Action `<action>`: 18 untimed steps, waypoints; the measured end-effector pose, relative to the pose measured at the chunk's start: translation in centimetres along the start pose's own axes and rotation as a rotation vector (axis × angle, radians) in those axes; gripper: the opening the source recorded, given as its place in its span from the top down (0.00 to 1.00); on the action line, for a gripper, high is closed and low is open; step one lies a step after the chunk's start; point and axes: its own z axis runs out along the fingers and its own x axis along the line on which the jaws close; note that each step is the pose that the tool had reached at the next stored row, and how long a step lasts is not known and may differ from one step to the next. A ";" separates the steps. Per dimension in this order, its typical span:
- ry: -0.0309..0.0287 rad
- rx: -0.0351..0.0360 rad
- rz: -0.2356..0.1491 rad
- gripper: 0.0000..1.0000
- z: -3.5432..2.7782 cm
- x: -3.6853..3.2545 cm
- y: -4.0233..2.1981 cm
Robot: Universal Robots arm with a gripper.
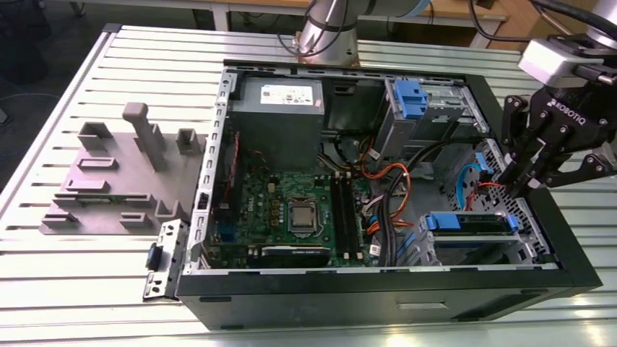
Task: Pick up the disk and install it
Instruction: 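Insert the first disk wire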
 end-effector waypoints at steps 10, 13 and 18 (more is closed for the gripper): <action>0.0006 0.0007 -0.002 0.83 0.07 -0.04 0.09; 0.0011 0.0030 -0.002 0.83 0.10 -0.17 0.77; 0.0014 0.0033 -0.003 0.83 0.10 -0.18 0.83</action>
